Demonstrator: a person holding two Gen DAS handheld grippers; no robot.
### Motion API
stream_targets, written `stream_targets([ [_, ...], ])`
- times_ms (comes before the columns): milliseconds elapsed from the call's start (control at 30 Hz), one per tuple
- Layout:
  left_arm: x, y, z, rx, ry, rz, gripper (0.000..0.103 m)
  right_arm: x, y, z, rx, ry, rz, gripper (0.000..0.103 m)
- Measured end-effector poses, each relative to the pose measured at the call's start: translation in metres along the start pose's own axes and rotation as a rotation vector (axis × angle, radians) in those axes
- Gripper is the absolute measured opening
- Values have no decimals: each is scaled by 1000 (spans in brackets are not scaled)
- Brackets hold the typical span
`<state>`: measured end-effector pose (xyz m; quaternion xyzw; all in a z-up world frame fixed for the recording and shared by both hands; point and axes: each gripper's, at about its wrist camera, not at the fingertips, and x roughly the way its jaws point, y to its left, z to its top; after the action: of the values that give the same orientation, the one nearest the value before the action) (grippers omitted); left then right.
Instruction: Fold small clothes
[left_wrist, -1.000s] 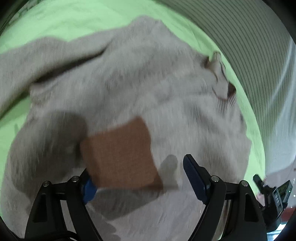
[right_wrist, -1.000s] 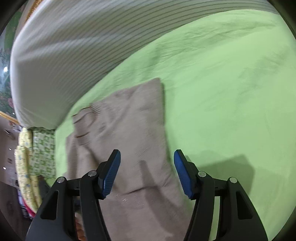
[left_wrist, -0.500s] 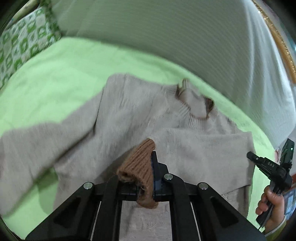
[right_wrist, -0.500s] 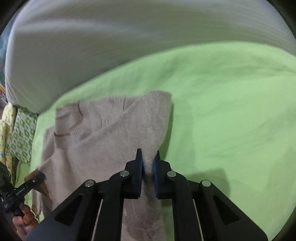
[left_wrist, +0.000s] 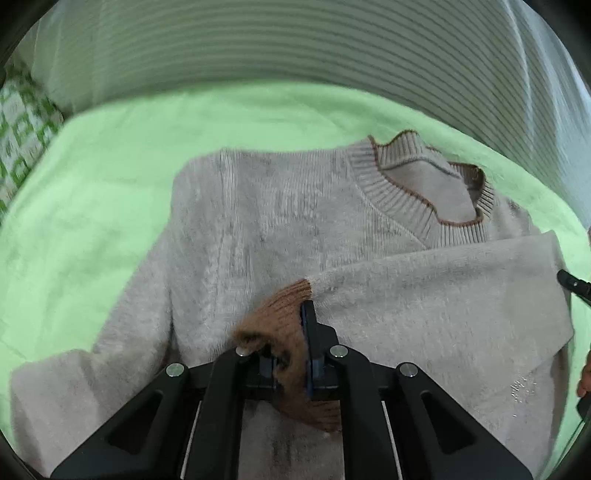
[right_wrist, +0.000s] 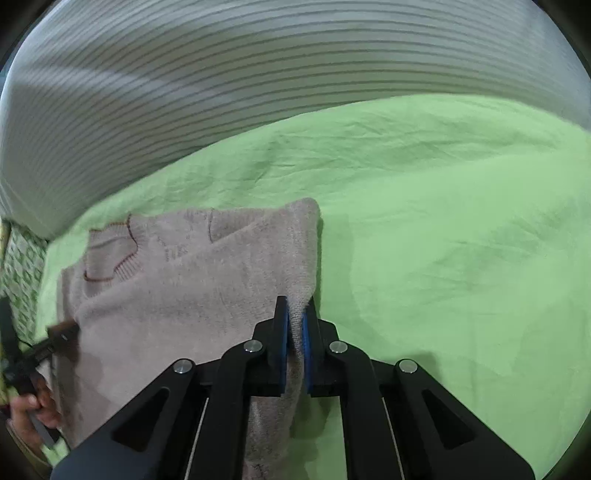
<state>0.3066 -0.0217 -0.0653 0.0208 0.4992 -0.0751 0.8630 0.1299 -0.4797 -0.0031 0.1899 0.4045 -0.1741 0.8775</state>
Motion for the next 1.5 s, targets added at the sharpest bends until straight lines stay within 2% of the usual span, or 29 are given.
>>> stream_targets([
  [133,1,2,4,-5,11,38,21,8,4,0,-4,22,-17,8],
  [200,-8,12,2,-42,0,30,23,4,5,1,0,19,-29,15],
  [267,-20,21,0,-82,-8,23,31,-5,8,2,-3,6,-69,23],
  [300,-26,26,-2,-100,-11,16,32,-8,11,2,-3,-5,-68,25],
  [367,-36,34,-8,-133,-19,11,39,-19,16,2,3,-29,-40,38],
  [467,-61,49,-23,-193,-32,14,54,-35,26,-3,6,-68,8,41],
  [567,-76,59,-48,-259,-24,-4,54,-45,49,-13,-19,-77,108,41],
  [667,-84,75,-74,-338,1,-18,54,-38,71,-28,-82,-37,179,41],
  [733,-78,86,-87,-392,26,-10,54,-24,77,-36,-100,15,161,41],
  [833,-76,113,-110,-506,56,-15,54,5,59,-46,-16,120,88,40],
  [900,-77,133,-124,-583,73,-15,54,5,51,-49,37,106,114,40],
  [1033,-78,168,-154,-753,95,-67,54,-13,62,-47,15,78,91,41],
  [1133,-78,179,-169,-818,85,-84,54,-23,69,-49,26,62,118,41],
  [1233,-79,180,-167,-816,82,-69,54,-30,78,-55,26,63,153,41],
  [1333,-83,160,-146,-641,80,-15,54,-27,101,-60,-9,92,203,41],
  [1367,-85,152,-138,-593,74,-30,54,-26,105,-62,-22,96,214,41],
  [1500,-96,123,-109,-508,33,-162,54,-17,148,-70,-120,129,320,41],
])
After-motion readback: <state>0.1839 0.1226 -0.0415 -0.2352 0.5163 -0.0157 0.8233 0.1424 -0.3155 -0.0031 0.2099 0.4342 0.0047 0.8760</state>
